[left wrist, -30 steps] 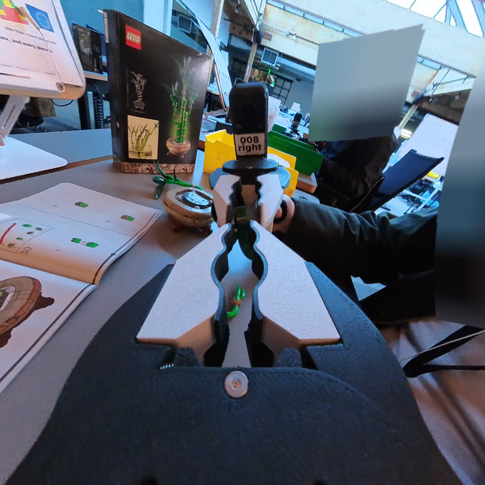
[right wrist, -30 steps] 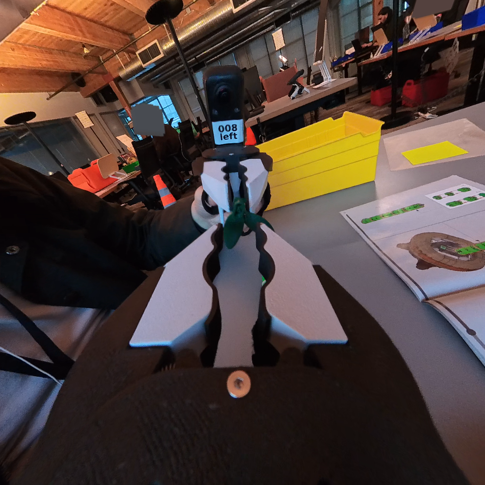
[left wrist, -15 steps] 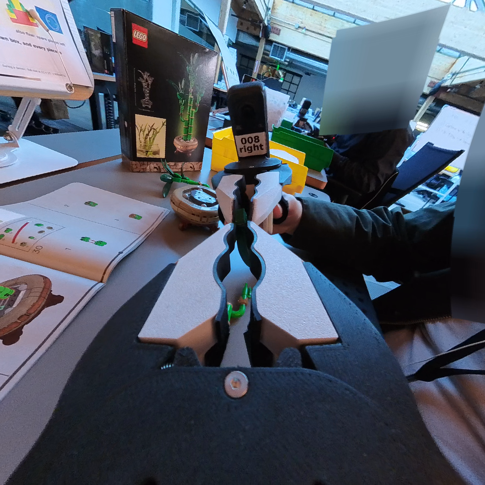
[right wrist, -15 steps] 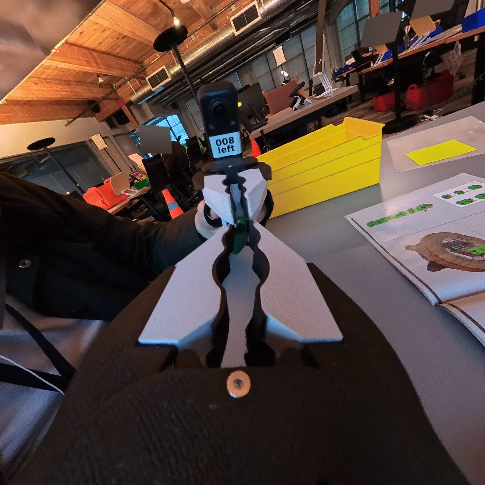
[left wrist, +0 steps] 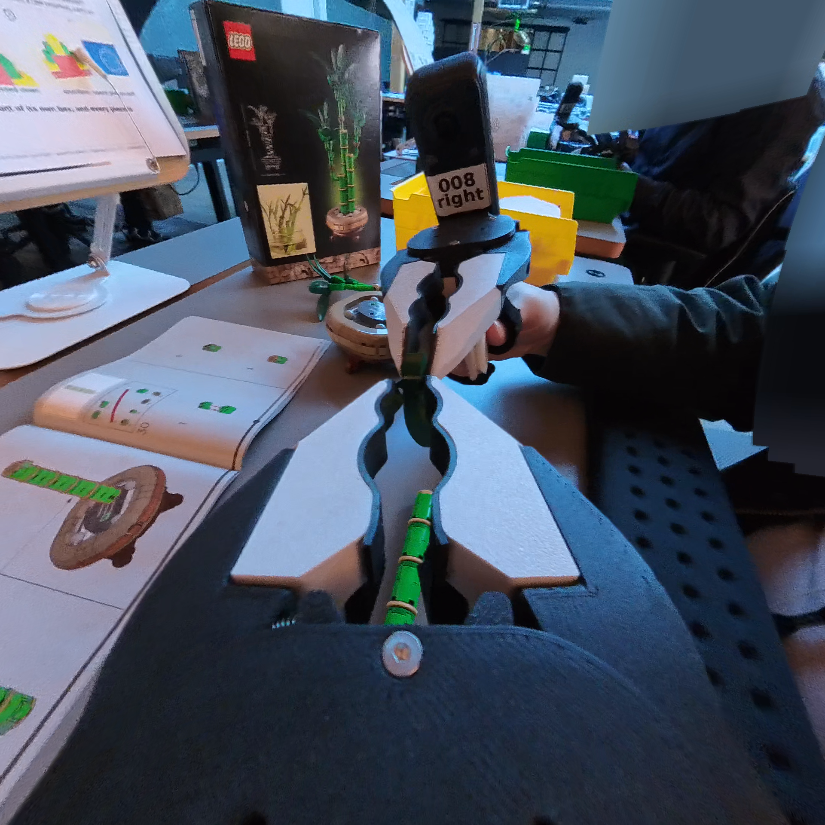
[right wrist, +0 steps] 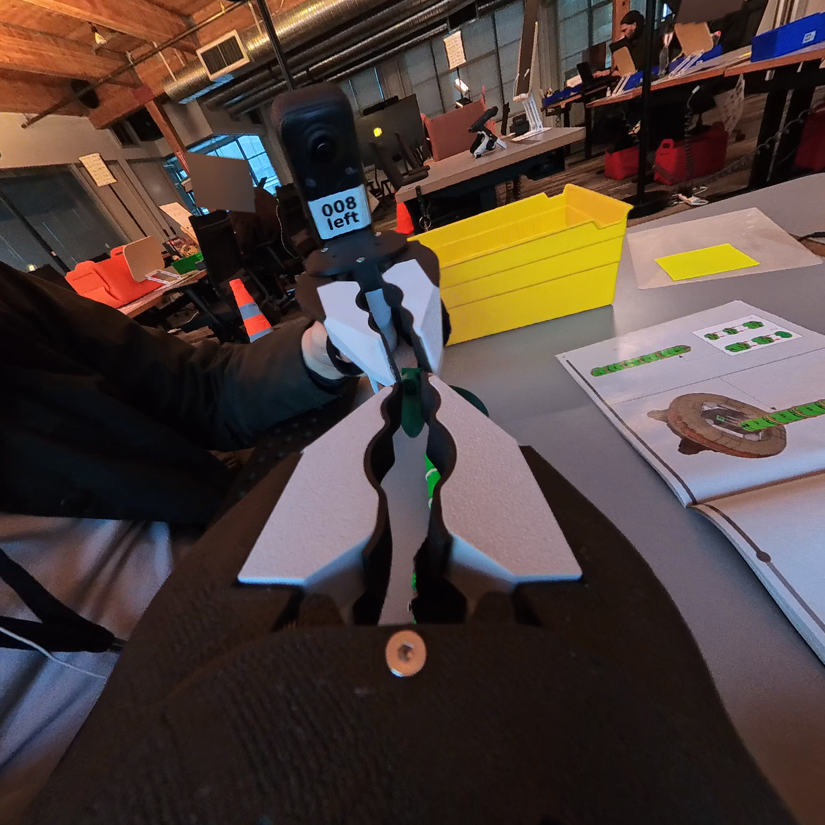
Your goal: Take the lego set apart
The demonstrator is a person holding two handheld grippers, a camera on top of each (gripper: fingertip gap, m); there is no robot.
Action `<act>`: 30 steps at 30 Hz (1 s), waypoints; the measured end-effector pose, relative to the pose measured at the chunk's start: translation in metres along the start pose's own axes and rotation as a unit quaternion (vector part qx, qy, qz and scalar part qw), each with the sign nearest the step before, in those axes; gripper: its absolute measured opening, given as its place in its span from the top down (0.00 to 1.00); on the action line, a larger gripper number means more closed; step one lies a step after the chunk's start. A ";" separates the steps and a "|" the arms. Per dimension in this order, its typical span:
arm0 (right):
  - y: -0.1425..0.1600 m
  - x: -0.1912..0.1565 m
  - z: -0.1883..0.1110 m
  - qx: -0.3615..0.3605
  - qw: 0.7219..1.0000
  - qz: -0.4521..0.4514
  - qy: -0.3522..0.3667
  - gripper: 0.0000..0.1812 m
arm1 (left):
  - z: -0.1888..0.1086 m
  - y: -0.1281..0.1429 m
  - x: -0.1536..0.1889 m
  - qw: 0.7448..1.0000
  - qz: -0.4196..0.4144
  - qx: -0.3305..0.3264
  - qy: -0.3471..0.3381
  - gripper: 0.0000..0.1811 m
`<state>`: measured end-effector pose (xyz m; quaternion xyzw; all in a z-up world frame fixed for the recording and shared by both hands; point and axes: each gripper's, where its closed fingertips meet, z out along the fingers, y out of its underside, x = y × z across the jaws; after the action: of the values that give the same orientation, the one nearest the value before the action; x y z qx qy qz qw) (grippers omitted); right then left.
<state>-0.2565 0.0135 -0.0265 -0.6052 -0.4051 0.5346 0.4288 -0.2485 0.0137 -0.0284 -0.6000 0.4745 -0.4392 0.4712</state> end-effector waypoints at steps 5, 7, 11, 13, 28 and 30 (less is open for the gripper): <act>-0.004 -0.010 0.000 0.014 0.999 -0.008 -0.028 0.96 | -0.003 -0.006 0.008 1.000 0.008 0.018 0.024 0.94; -0.005 -0.013 0.000 0.018 0.999 -0.011 -0.036 0.96 | -0.003 -0.008 0.011 0.999 -0.006 0.024 0.039 0.94; 0.001 -0.017 0.000 0.002 0.998 -0.042 -0.045 0.96 | -0.004 -0.002 0.016 0.998 -0.002 0.006 0.059 0.94; 0.002 -0.023 0.000 -0.002 0.996 -0.065 -0.058 0.96 | -0.004 -0.002 0.022 0.997 0.001 0.003 0.074 0.94; 0.000 -0.026 -0.001 0.011 0.994 -0.086 -0.066 0.96 | -0.006 -0.005 0.028 0.996 0.050 0.012 0.075 0.97; -0.002 -0.026 -0.001 0.013 0.994 -0.094 -0.062 0.95 | -0.006 -0.007 0.029 0.995 0.079 0.016 0.061 0.97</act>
<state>-0.2577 -0.0109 -0.0171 -0.5245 -0.4787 0.5338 0.4592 -0.2485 -0.0151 -0.0183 -0.5249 0.5418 -0.4437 0.4838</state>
